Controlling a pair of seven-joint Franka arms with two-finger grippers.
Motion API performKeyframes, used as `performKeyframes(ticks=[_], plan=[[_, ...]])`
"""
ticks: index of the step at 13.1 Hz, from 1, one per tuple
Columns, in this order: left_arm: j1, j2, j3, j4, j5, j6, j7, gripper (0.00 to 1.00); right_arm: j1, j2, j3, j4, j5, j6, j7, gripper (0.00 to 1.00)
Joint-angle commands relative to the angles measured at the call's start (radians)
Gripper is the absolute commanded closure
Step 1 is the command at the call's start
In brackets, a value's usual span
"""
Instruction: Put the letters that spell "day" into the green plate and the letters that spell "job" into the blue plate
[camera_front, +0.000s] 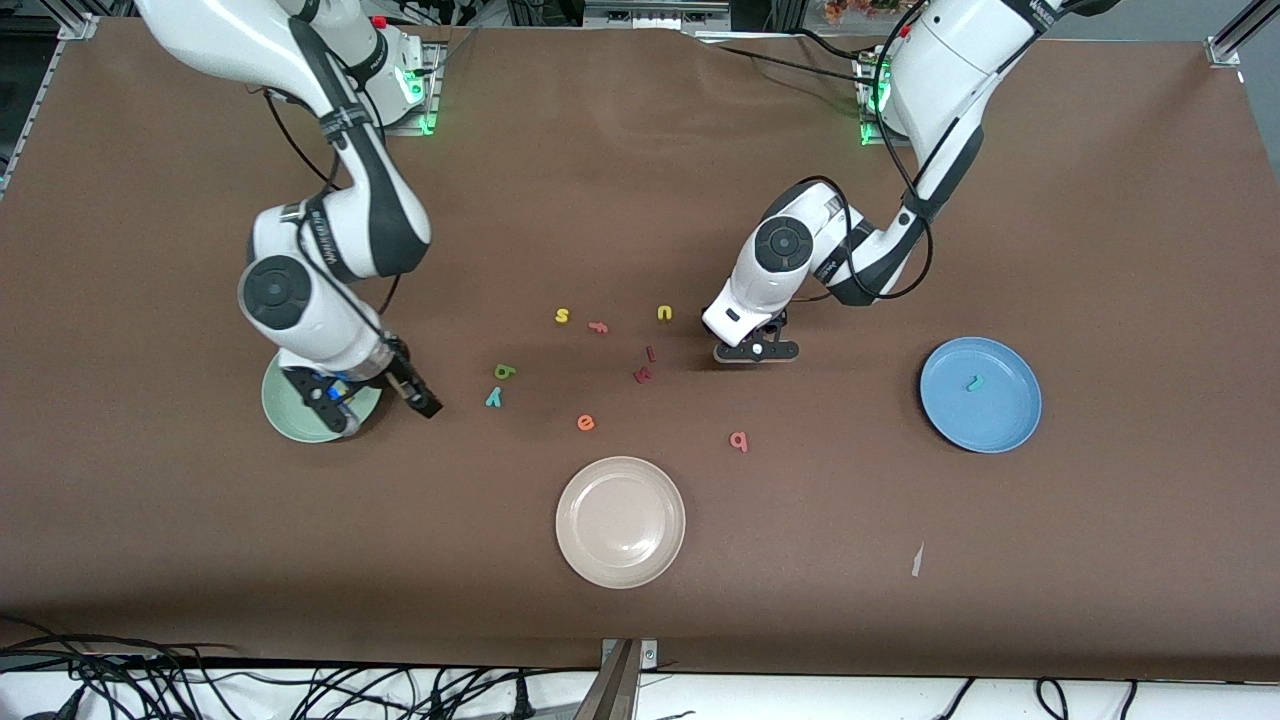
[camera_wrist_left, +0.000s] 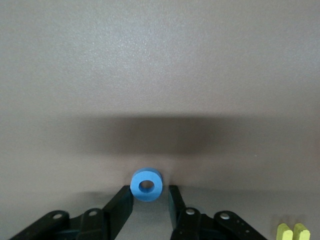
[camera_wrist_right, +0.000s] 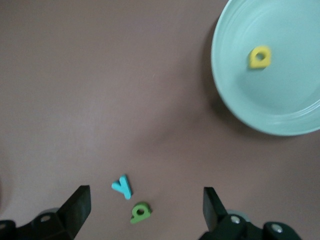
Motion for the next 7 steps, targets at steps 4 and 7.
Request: performKeyframes(ticks=[4,7], plan=[[-0.021,0.03,0.022,0.035,-0.009,-0.018,0.002,0.66,0.053,0.144,0.01,0.104,-0.008,0.065,-0.031,0.01],[-0.02,0.031,0.024,0.037,0.009,-0.018,0.002,0.74,0.065,0.183,0.011,0.115,-0.006,0.082,-0.091,0.01]])
